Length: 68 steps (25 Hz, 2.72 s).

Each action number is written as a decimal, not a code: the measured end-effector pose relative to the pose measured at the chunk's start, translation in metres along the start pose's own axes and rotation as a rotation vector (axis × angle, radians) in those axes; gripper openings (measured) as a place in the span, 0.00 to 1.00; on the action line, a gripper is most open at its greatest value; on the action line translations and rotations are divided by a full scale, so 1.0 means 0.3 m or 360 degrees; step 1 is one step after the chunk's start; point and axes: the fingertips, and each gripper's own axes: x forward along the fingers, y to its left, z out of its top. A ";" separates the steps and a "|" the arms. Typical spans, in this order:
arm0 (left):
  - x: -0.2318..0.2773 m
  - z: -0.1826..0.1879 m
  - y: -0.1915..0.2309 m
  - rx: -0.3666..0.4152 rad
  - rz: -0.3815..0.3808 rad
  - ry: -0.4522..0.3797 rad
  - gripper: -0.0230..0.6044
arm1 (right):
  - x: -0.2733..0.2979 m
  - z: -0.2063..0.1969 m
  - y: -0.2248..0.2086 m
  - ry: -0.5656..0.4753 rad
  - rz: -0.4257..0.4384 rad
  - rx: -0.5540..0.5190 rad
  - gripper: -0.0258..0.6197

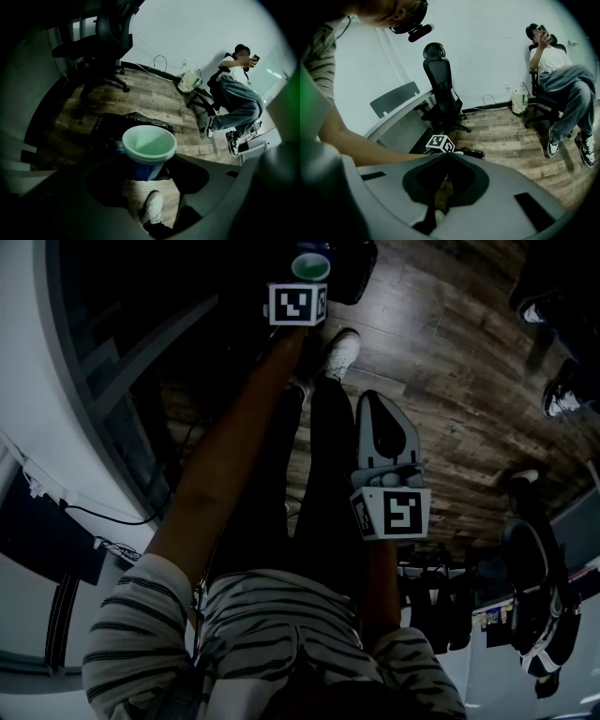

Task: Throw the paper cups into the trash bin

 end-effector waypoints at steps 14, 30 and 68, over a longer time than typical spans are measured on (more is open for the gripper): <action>0.025 0.007 0.012 -0.0052 0.0016 -0.0020 0.48 | 0.018 -0.011 -0.014 0.0013 0.0001 0.0010 0.05; -0.054 0.018 -0.018 -0.0065 -0.0003 -0.0071 0.45 | -0.011 0.008 -0.010 -0.0018 -0.0003 -0.0014 0.05; -0.626 0.221 -0.139 -0.0094 -0.0071 -0.0550 0.08 | -0.167 0.300 0.177 -0.0263 -0.0010 -0.0187 0.05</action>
